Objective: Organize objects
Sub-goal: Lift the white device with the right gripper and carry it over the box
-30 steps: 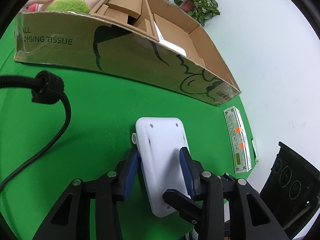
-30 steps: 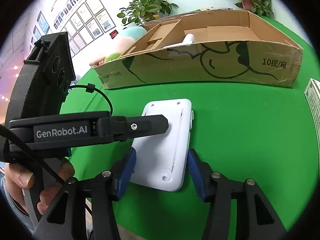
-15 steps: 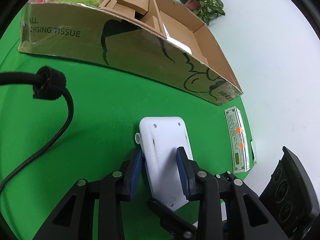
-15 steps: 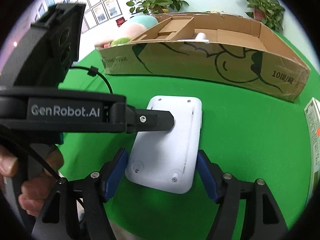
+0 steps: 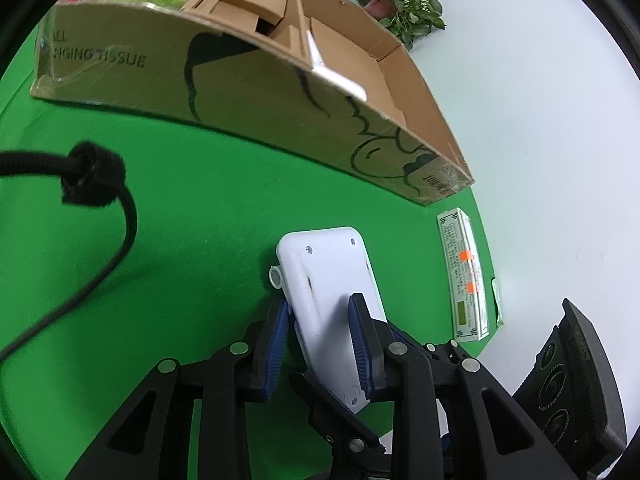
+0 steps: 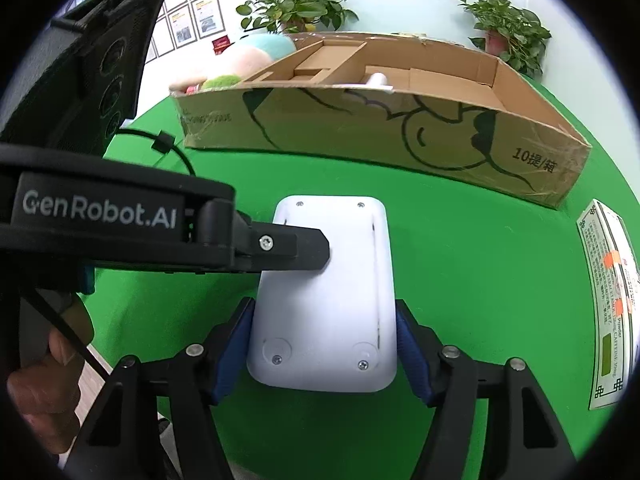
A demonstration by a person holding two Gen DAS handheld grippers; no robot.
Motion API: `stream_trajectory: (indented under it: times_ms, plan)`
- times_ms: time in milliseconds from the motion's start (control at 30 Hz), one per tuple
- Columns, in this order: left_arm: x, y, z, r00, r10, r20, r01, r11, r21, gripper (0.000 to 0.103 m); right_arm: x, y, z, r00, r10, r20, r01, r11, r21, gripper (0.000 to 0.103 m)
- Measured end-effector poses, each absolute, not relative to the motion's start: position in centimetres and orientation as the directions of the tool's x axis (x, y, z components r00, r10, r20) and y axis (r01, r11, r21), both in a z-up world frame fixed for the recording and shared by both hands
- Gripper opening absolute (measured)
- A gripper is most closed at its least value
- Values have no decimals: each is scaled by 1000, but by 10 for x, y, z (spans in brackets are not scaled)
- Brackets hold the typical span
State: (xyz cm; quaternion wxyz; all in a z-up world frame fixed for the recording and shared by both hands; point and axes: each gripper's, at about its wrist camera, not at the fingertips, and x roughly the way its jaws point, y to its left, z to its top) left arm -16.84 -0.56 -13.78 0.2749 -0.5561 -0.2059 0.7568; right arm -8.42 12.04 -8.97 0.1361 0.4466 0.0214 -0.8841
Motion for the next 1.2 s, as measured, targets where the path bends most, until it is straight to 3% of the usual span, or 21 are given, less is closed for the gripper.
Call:
stream_trajectory:
  times_ms: [200,600,933,1200]
  plan:
    - [-173,0,-110,-288,656,-698,-222,-754,-617,27,-91,125,-67,-634,-219,-742,232,-969,88,66]
    - [-227,21,-5,-394,649,-651,-354,-761,-544,27,-136,136,-4,-767,-217,-604,230,-972,57,65]
    - [-293,18,64,-414,633,-654,-385,-773,-505,26,-199,158,35,-785,-235,-573,231,-970,81,65]
    - [-354,40,68,-364,605,-708,-371,-792,-485,26,-245,173,31,-749,-248,-615,219,-968,123,65]
